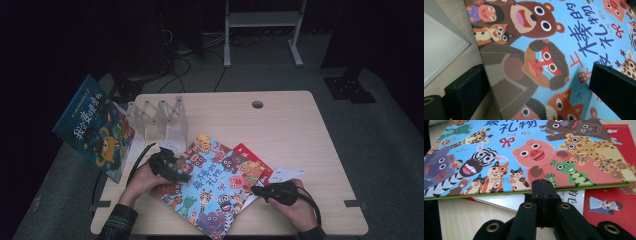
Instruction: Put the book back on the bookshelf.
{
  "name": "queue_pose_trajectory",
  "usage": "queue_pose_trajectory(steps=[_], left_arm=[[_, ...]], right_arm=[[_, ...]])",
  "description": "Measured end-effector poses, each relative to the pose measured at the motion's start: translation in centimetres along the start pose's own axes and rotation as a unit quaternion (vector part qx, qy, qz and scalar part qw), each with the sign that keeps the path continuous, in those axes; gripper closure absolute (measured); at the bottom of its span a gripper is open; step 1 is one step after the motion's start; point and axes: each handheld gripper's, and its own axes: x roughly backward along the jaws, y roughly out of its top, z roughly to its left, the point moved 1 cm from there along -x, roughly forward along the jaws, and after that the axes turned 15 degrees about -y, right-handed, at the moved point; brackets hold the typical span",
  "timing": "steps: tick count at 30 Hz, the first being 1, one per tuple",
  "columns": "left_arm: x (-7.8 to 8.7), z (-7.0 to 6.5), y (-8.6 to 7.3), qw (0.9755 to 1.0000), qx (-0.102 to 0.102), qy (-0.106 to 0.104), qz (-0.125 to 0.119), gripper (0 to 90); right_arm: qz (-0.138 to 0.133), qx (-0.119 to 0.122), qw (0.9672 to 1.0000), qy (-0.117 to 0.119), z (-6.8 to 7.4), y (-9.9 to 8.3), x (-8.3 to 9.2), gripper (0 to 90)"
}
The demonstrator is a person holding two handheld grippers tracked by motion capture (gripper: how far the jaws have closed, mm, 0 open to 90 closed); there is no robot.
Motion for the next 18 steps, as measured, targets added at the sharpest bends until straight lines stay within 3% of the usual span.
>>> queue_pose_trajectory(steps=[8, 18], left_arm=[[-0.3, 0.3, -0.1, 0.9998, 0.008, -0.019, -0.001, 2.2], [-0.7, 0.5, 0.2, 0.9992, 0.017, -0.032, 0.016, 0.2]], right_arm=[[-0.002, 0.001, 1.0, 0.008, 0.6, -0.1, 0.1, 88.9], [-0.007, 0.013, 0.9998, -0.009, 1.1, -0.2, 0.2, 88.9]])
